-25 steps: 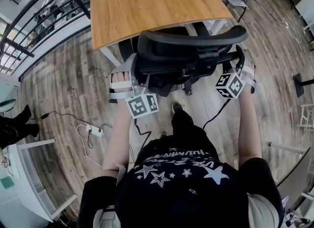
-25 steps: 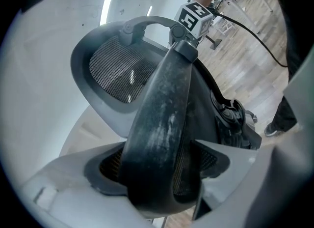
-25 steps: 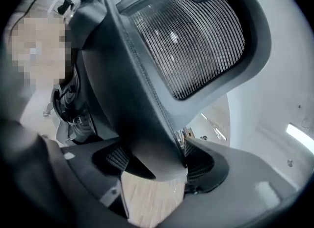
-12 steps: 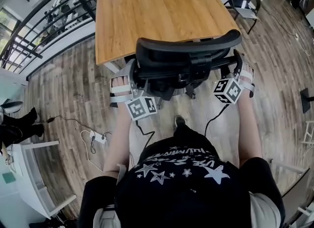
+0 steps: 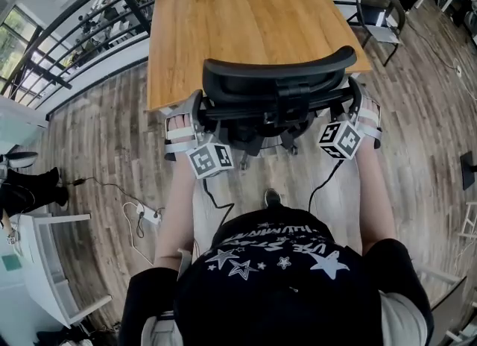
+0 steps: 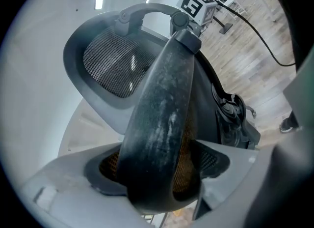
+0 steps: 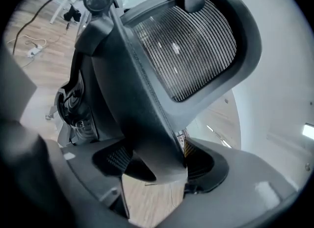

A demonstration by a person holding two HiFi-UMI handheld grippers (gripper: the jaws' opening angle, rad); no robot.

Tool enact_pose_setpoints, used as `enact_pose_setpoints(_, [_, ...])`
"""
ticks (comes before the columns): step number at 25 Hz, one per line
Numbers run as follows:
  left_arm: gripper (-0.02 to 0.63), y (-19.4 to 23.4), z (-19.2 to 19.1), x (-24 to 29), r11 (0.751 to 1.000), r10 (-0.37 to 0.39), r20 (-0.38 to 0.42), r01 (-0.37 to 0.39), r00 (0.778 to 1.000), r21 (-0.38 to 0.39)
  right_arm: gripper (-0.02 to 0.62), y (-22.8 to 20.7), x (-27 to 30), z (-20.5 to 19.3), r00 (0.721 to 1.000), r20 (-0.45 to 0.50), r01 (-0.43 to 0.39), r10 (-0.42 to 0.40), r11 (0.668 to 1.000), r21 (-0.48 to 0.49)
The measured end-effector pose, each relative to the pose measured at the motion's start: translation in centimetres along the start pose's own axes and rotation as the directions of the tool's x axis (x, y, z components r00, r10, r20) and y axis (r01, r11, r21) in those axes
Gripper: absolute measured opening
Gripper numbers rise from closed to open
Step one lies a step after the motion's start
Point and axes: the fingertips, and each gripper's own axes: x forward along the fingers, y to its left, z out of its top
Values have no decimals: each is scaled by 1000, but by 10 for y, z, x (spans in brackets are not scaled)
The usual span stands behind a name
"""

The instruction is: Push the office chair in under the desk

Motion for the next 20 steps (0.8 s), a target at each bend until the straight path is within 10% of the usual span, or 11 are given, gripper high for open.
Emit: enact_pose_setpoints(20, [407, 19, -5, 67, 1000, 14, -76, -16, 997, -16, 314, -17, 64, 15, 993, 114, 3, -3, 1000, 1])
